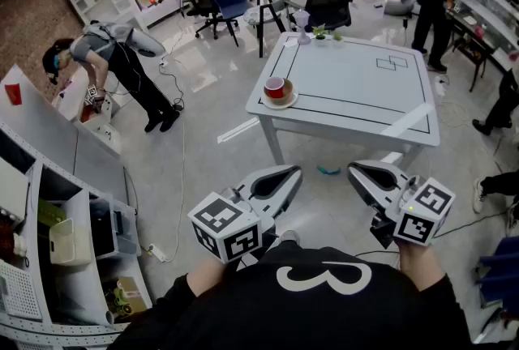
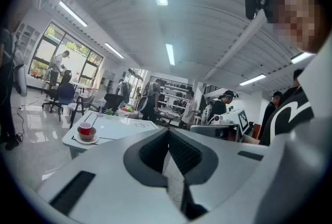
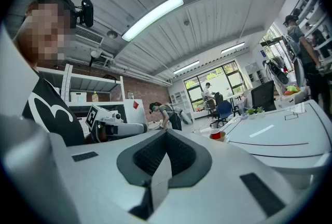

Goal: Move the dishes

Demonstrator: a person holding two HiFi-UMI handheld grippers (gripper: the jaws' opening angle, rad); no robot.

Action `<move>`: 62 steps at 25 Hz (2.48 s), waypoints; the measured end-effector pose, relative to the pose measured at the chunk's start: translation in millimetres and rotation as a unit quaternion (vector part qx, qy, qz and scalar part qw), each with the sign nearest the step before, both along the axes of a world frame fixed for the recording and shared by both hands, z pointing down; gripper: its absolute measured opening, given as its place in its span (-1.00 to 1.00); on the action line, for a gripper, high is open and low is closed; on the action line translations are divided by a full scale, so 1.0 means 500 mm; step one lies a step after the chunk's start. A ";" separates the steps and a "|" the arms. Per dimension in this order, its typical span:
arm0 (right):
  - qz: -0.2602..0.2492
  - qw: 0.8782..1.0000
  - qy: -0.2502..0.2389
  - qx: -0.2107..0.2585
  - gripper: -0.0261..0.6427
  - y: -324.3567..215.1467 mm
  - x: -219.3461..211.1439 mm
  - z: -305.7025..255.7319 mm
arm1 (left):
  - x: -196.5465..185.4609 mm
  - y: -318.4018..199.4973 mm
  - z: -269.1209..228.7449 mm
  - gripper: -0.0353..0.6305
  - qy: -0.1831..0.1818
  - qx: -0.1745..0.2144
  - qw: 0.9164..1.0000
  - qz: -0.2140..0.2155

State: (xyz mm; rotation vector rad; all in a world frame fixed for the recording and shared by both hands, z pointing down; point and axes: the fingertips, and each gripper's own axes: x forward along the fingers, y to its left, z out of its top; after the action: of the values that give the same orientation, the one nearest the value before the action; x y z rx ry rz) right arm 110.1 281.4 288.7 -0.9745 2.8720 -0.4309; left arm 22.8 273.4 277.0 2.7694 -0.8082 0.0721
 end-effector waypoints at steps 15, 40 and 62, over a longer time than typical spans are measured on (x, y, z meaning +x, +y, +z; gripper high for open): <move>0.026 1.000 -0.008 0.016 -0.89 0.029 0.054 -0.006 | 0.035 0.027 -0.001 -0.88 -0.006 -0.002 1.000 -0.002; 0.029 1.000 -0.009 0.003 -0.11 -0.060 0.085 0.047 | 0.057 -0.073 0.066 -0.88 -0.015 -0.054 0.998 -0.011; 0.053 0.995 -0.021 -0.080 -0.12 -0.545 -0.031 0.116 | -0.048 -0.586 0.131 -0.88 -0.003 -0.117 0.993 0.011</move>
State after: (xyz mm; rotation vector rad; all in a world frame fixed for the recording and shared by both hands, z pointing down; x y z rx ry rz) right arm 94.6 8.9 346.8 -1.1222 2.7657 -0.6732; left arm -1.0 -19.8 342.4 2.5582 -0.7205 0.1690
